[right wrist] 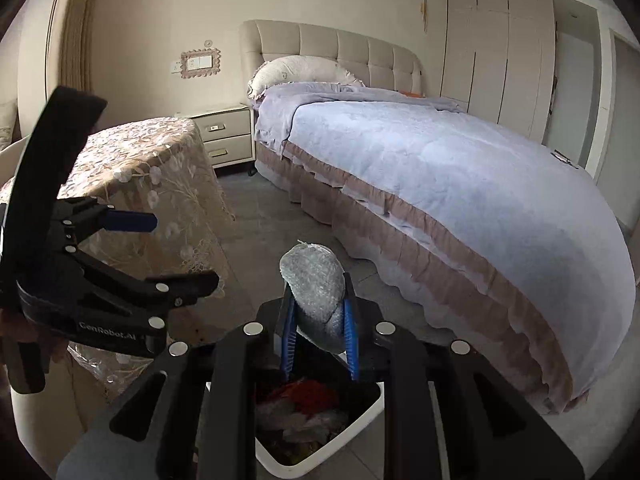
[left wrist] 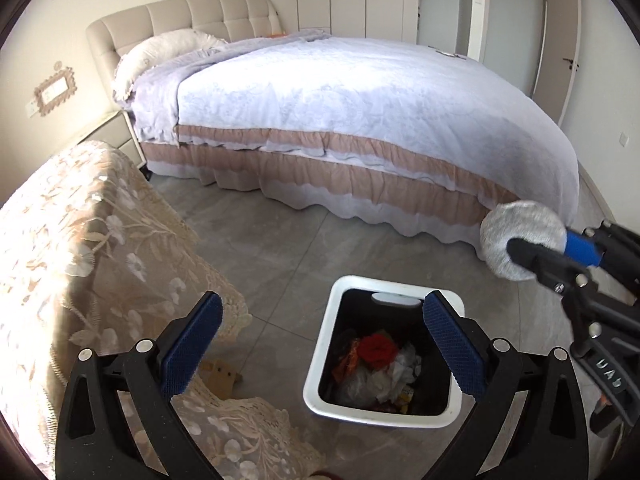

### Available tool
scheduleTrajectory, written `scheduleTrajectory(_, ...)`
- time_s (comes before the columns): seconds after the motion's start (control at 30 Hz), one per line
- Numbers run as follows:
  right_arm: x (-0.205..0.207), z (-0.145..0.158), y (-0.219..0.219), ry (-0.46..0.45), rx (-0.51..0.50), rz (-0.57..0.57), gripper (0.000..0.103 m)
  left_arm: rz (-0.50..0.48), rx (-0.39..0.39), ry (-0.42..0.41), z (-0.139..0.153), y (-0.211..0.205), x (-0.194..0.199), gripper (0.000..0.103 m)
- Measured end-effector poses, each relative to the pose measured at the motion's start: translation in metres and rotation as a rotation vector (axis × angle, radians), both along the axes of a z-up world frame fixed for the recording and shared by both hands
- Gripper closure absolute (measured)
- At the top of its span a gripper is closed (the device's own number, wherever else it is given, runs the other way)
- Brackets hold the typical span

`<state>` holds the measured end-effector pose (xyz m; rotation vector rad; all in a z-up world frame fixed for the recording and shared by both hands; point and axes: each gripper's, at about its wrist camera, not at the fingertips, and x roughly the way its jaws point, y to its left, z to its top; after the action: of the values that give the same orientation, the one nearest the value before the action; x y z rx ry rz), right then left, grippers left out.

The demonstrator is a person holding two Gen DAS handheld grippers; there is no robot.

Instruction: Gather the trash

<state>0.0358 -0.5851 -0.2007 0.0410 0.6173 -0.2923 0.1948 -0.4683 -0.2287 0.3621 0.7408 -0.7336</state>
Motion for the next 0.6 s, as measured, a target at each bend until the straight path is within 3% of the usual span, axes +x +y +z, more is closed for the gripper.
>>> scheduleTrajectory(0.13, 0.014, -0.025, 0.006, 0.037, -0.004, 0.034, 0.08, 0.024, -0.023, -0.014, 0.009, 0.01, 0.002, 0.005)
scheduleTrajectory(0.17, 0.018, -0.031, 0.007, 0.042, -0.008, 0.045, 0.062, 0.026, -0.025, -0.014, 0.011, 0.011, 0.002, 0.005)
scheduleTrajectory(0.2, 0.02, -0.037, 0.007, 0.041, -0.016, 0.051, 0.019, 0.029, -0.03, -0.019, 0.013, 0.012, 0.002, 0.005)
scheduleTrajectory(0.23, 0.022, -0.04, 0.006, 0.033, -0.019, 0.053, 0.002, 0.033, -0.033, -0.024, 0.014, 0.013, 0.002, 0.005)
scheduleTrajectory(0.37, 0.02, -0.033, -0.005, -0.006, 0.042, 0.043, 0.004, 0.032, -0.04, -0.041, 0.023, 0.02, -0.001, 0.005)
scheduleTrajectory(0.6, 0.003, 0.025, 0.004, -0.122, -0.045, 0.013, 0.004, 0.052, -0.117, -0.099, 0.064, 0.048, -0.013, 0.005)
